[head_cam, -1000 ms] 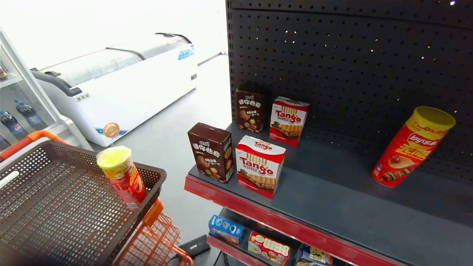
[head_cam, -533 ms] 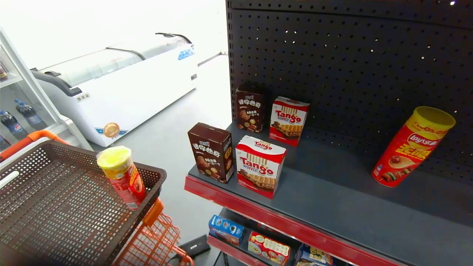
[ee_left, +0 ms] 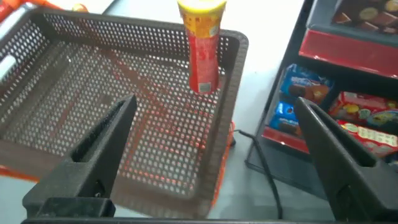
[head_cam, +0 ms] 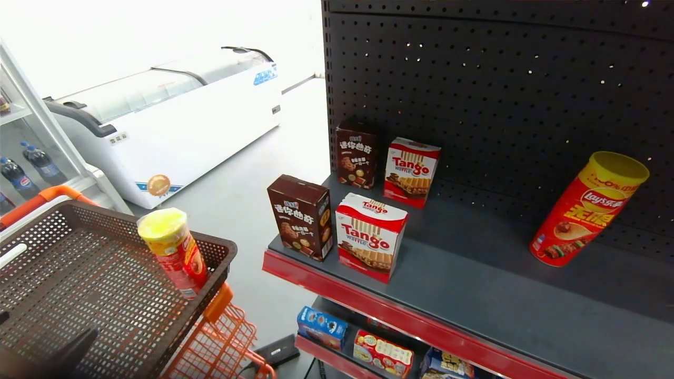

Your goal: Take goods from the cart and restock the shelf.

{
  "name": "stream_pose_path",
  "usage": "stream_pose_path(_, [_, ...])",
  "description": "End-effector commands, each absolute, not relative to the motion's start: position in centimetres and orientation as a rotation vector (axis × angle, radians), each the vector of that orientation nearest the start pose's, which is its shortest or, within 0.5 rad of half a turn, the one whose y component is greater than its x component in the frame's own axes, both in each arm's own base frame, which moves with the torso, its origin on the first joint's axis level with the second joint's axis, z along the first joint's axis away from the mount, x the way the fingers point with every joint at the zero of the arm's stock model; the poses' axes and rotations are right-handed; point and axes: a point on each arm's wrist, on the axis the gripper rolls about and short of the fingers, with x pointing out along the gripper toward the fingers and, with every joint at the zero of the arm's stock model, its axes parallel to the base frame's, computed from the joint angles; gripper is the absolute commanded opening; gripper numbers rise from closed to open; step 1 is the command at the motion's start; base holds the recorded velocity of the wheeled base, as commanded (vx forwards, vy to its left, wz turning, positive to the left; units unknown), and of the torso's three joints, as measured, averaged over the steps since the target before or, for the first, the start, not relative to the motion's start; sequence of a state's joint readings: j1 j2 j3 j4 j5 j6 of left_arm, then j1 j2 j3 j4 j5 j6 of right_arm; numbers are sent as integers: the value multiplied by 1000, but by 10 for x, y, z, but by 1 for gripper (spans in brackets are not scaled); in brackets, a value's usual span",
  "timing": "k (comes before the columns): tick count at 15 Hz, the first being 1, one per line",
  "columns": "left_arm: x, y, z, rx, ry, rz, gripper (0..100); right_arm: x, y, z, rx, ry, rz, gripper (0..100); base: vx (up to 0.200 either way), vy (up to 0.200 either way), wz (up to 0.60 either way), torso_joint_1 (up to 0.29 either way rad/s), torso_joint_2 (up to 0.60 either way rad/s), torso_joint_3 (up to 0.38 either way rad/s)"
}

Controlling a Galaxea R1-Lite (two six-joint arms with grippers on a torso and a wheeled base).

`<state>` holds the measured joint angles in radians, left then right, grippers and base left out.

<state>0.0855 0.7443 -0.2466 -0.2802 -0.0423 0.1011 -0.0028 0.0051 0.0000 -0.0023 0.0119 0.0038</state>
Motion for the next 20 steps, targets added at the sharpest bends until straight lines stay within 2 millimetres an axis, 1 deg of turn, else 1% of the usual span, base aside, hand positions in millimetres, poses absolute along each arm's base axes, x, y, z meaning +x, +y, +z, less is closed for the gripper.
stream_pose_path(1, [124, 12, 136, 150, 353, 23, 100, -22, 0, 76, 3, 3, 9, 100, 0, 0, 0, 0, 0, 0])
stream_pose_path(3, [144, 14, 118, 163, 339, 24, 100, -22, 0, 76, 3, 3, 9, 100, 0, 0, 0, 0, 0, 0])
stream_pose_path(4, [148, 14, 115, 164, 339, 24, 100, -22, 0, 76, 3, 3, 9, 100, 0, 0, 0, 0, 0, 0])
stream_pose_path(5, [158, 16, 108, 166, 331, 29, 100, -22, 0, 76, 5, 3, 9, 100, 0, 0, 0, 0, 0, 0])
stream_pose_path(6, [163, 17, 107, 165, 326, 31, 100, -22, 0, 76, 3, 3, 9, 100, 0, 0, 0, 0, 0, 0])
stream_pose_path(7, [175, 18, 105, 156, 302, 37, 100, -22, 0, 76, 3, 3, 9, 100, 0, 0, 0, 0, 0, 0])
stream_pose_path(9, [188, 23, 100, 154, 289, 54, 100, -22, 0, 76, 5, 3, 9, 100, 0, 0, 0, 0, 0, 0])
stream_pose_path(10, [200, 25, 96, 149, 289, 57, 100, -22, 0, 76, 3, 3, 9, 100, 0, 0, 0, 0, 0, 0])
stream_pose_path(11, [208, 26, 95, 138, 275, 63, 100, -22, 0, 76, 3, 3, 9, 100, 0, 0, 0, 0, 0, 0])
stream_pose_path(14, [241, 34, 90, 114, 234, 82, 100, -22, 0, 76, 3, 2, 9, 100, 0, 0, 0, 0, 0, 0])
stream_pose_path(17, [267, 37, 85, 116, 206, 84, 100, -22, 0, 76, 3, 3, 9, 100, 0, 0, 0, 0, 0, 0])
stream_pose_path(20, [285, 40, 78, 112, 183, 85, 100, -22, 0, 76, 3, 3, 9, 100, 0, 0, 0, 0, 0, 0])
